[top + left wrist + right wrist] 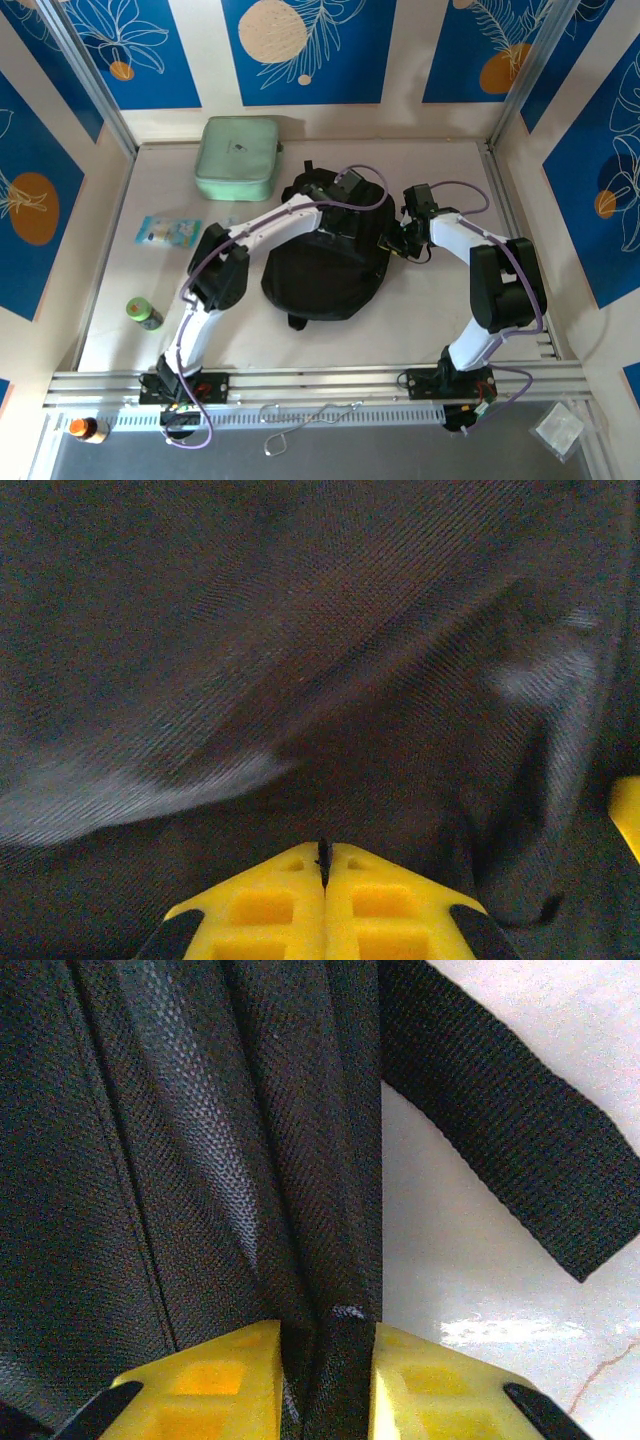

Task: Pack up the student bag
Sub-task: Unzip the student bag at the center of the table.

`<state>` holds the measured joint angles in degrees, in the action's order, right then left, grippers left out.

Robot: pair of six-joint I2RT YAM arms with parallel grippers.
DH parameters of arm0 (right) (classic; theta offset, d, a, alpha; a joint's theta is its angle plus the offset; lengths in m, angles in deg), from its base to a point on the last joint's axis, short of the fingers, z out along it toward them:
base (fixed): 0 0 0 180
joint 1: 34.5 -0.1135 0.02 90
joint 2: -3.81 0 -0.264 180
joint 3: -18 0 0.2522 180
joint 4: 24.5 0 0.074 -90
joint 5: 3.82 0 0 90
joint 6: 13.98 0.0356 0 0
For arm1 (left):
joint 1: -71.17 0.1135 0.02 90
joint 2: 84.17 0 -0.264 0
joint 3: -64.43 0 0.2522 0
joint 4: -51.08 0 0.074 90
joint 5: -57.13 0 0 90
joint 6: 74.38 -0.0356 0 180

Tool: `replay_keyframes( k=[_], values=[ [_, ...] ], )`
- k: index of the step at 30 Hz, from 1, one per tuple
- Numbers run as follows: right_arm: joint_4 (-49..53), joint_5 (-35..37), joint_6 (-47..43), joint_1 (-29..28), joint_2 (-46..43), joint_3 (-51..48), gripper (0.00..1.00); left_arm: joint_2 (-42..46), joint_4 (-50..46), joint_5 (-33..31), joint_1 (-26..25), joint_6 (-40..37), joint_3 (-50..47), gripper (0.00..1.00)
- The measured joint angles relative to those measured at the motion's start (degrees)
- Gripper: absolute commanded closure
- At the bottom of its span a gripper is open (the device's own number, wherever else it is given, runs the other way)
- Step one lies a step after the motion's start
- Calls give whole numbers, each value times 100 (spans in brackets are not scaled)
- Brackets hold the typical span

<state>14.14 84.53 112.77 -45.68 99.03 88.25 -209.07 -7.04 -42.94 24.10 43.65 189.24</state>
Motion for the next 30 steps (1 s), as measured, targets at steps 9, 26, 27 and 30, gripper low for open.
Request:
replay_keyframes(
  k=[9,26,27,30],
  values=[
    [-13,83,85,-15,0,0,89,448,142,-188,214,-295,-608,100],
    [251,640,-407,225,365,723,98,791,214,-970,1040,-739,-1449,100],
    [232,625,-479,254,393,758,97,898,264,-979,1082,-719,-1591,100],
    [131,553,-669,297,463,831,94,1196,468,-898,1071,-601,-1958,100]
  ],
)
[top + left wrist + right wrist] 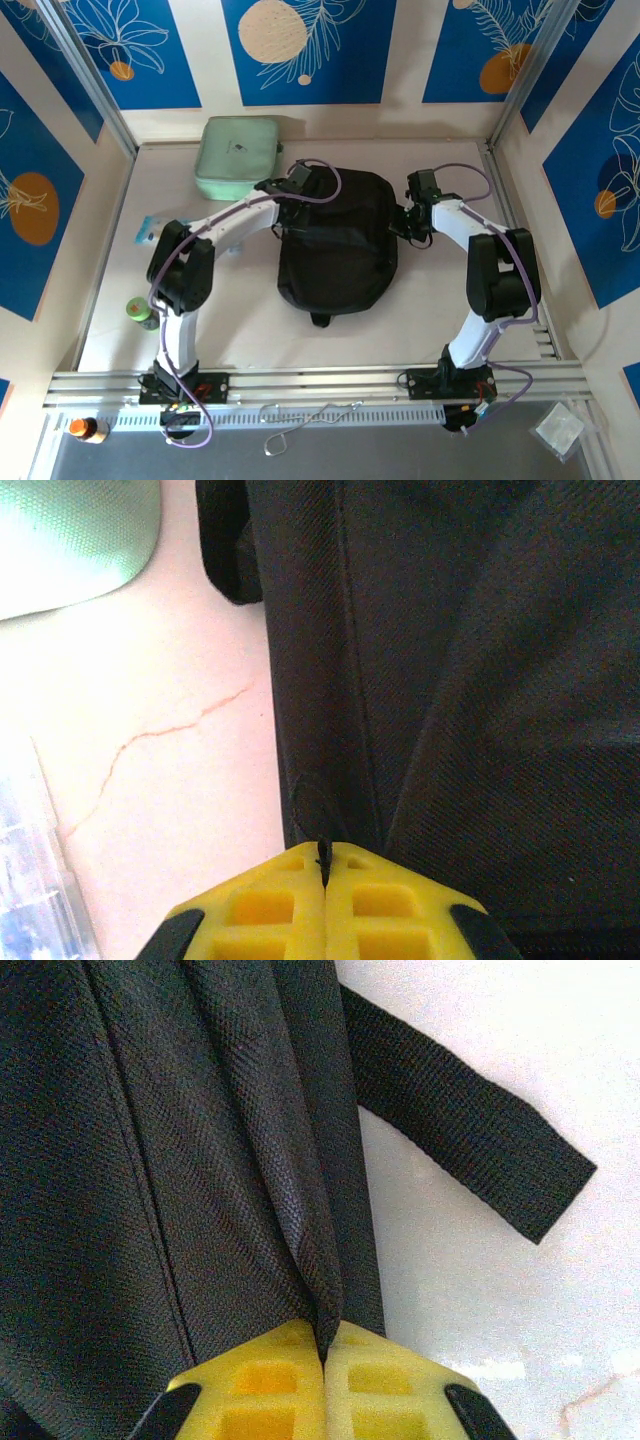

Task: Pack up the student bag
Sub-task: Unzip the student bag at the center of the table, then pick up the loose stationery from the middle-left of the table.

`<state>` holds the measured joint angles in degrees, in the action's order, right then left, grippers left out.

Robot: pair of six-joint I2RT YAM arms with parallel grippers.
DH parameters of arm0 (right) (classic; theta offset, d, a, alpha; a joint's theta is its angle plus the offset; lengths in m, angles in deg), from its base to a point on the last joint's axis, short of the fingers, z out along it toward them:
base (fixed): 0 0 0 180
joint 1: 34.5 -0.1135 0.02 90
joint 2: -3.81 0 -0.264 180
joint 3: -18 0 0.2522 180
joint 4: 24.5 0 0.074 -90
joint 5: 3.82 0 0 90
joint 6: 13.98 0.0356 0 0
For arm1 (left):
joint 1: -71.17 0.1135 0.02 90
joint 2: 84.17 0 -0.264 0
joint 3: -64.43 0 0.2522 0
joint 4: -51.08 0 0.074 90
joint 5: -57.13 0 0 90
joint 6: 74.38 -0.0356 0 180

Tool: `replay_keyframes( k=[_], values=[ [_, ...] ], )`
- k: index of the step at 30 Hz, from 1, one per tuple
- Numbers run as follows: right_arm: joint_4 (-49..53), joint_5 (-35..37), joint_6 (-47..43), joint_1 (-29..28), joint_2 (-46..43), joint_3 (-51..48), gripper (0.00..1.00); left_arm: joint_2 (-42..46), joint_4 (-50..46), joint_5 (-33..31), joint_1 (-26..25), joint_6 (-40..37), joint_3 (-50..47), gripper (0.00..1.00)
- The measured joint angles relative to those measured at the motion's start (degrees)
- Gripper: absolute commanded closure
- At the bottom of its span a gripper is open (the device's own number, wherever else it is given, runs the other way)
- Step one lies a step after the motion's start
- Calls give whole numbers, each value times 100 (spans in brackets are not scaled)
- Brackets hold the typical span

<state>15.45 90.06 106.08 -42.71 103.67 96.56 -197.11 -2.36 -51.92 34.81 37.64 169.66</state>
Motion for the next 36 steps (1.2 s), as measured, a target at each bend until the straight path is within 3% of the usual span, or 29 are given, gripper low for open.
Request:
replay_keyframes(
  k=[2,4,7,8,10,16,23,30,36],
  values=[
    [-17,-50,-87,20,48,63,88,168,72,105,-9,85,-192,100],
    [-46,-68,-153,37,72,127,75,282,114,170,-9,203,-323,96],
    [-94,-48,-129,107,33,162,53,448,122,192,-2,317,-518,54],
    [-111,-24,-96,133,-9,157,47,518,111,192,13,354,-581,47],
    [-173,-4,-72,166,-223,81,37,713,114,188,63,435,-715,35],
    [-251,20,57,190,-1440,-356,22,1580,343,94,448,542,-1303,9],
    [-227,15,149,33,-2063,-798,15,1871,640,219,1318,448,-2096,8],
    [-120,-35,299,-258,-2203,-1019,16,1360,922,817,2070,470,-2452,21],
    [-74,-37,404,-439,-2203,-1019,17,887,1025,1217,2286,417,-2448,27]
  ],
)
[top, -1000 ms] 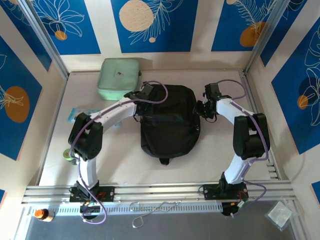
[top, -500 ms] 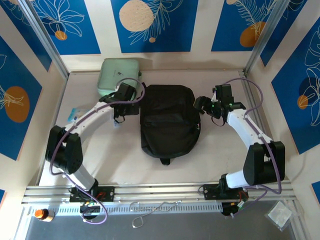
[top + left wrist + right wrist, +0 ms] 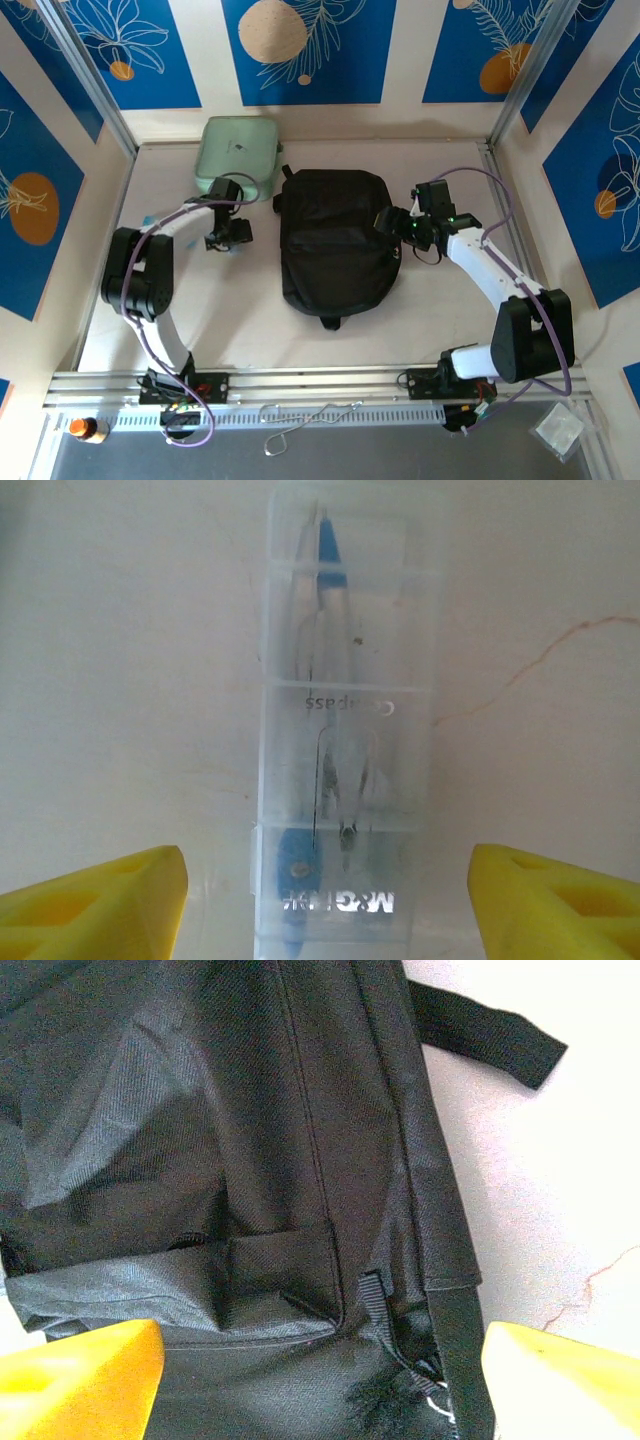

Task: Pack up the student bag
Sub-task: Pick up the loose stationery from the middle-left of the table, then pass the loose stationery.

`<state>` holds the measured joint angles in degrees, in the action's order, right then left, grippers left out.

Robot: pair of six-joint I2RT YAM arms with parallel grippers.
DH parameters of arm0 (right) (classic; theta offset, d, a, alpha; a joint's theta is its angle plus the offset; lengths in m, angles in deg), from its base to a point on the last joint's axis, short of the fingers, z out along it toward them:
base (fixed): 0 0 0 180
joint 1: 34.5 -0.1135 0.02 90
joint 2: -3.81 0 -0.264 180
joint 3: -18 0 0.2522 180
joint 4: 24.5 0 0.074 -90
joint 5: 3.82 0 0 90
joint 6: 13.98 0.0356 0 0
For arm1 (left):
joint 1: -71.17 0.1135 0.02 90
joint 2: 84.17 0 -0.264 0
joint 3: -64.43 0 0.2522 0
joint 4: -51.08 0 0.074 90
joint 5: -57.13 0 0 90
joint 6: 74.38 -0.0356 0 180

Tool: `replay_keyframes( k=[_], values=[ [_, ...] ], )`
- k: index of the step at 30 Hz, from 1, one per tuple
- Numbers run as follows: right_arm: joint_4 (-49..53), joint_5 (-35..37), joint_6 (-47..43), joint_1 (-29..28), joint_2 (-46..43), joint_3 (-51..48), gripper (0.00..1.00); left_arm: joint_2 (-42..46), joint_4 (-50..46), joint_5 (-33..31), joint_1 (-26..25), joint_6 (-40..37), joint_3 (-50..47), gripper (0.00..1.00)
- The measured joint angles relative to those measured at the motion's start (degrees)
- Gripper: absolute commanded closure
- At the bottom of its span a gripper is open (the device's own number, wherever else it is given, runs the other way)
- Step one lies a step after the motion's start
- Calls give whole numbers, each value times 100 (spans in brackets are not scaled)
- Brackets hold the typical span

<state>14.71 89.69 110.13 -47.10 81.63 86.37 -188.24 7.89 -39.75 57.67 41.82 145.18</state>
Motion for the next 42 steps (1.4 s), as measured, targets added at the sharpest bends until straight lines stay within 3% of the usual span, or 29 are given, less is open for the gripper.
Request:
replay_keyframes(
  k=[8,16,23,29,33,42],
  values=[
    [92,120,109,-57,0,2,19,-317,-20,85,0,-7,133,41],
    [133,247,179,-57,0,2,20,-378,-83,20,13,-70,214,66],
    [15,146,199,-57,-15,-28,21,-94,11,155,13,-275,-98,71],
    [-420,-632,188,-35,-79,-177,21,1032,22,750,-140,-658,-667,71],
    [-741,-1445,170,-35,-55,-129,21,1687,306,1453,-540,-1069,-682,71],
    [-933,-2949,173,-52,564,730,23,1845,833,2317,-1751,-2223,-610,70]
  ],
)
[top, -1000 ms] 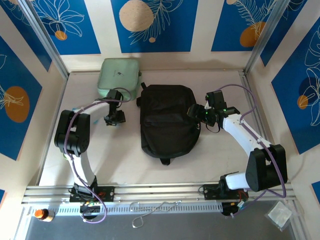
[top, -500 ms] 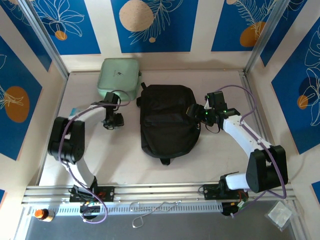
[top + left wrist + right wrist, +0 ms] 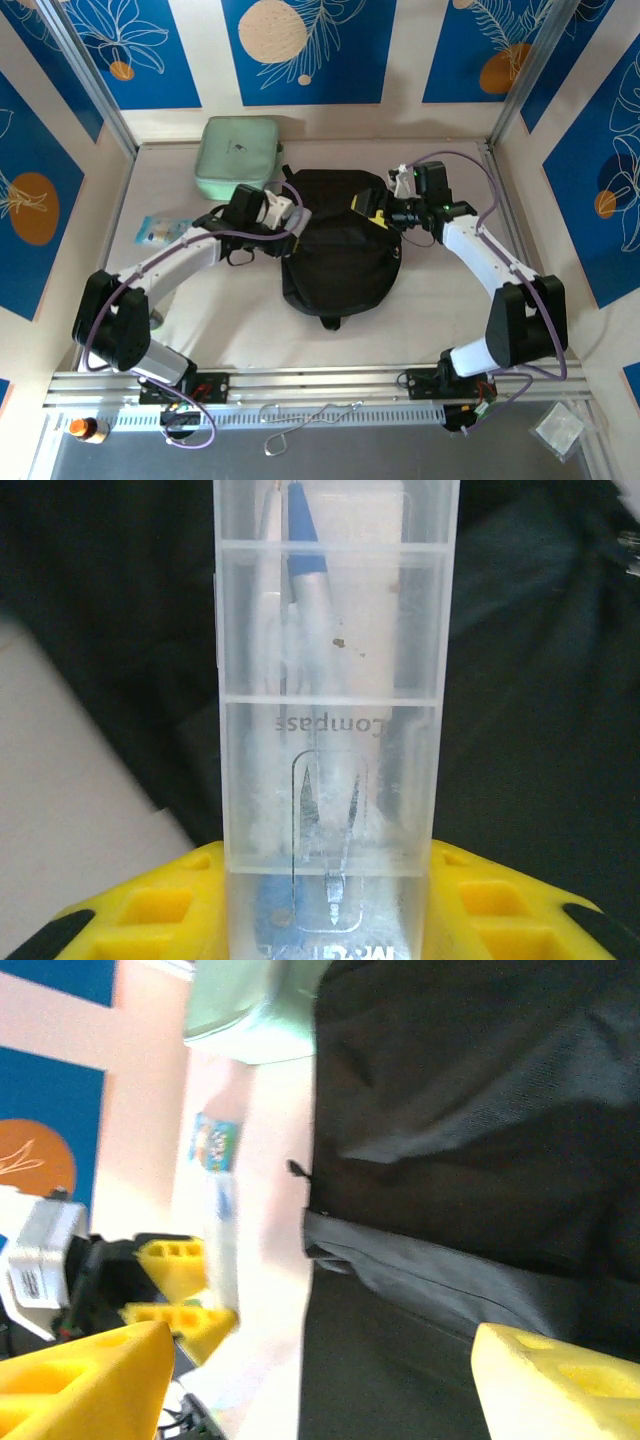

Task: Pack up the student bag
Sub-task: Pass the loose stationery.

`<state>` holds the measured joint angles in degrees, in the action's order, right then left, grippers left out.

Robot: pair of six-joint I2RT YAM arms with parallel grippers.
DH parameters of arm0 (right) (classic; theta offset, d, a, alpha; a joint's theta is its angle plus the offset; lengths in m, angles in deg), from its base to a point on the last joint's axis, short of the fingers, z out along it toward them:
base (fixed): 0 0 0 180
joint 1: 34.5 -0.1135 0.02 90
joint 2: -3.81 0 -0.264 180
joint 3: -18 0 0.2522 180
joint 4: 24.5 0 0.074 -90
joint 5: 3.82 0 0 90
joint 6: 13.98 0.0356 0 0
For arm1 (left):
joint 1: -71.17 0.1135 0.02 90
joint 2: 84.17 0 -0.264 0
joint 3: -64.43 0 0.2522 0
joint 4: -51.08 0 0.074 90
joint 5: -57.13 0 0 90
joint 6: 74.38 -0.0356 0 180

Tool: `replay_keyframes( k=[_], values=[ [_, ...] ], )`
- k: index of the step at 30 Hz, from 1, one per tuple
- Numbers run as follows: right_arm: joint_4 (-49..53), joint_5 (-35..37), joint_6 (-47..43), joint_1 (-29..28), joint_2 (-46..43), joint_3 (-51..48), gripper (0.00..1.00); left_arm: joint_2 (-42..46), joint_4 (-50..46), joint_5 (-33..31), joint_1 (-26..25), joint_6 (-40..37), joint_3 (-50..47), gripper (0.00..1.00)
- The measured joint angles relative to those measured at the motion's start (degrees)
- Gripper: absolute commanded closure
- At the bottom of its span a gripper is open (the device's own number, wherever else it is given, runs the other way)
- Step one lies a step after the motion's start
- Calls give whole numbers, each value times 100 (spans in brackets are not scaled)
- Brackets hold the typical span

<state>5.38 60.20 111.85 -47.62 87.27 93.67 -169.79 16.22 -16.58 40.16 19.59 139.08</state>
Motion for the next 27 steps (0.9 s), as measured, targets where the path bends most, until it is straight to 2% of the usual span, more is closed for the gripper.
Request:
replay_keyframes(
  k=[5,12,24,27],
  values=[
    [59,-581,-2,-85,463,417,25,-162,186,295,-372,-553,256,70],
    [306,-1373,-9,-249,1075,723,41,-376,271,433,-529,-973,452,71],
    [592,-1969,-37,-295,1322,929,62,-415,278,472,-551,-1283,557,72],
    [601,-2046,-59,-334,1386,1010,70,-415,297,470,-555,-1338,557,72]
  ],
)
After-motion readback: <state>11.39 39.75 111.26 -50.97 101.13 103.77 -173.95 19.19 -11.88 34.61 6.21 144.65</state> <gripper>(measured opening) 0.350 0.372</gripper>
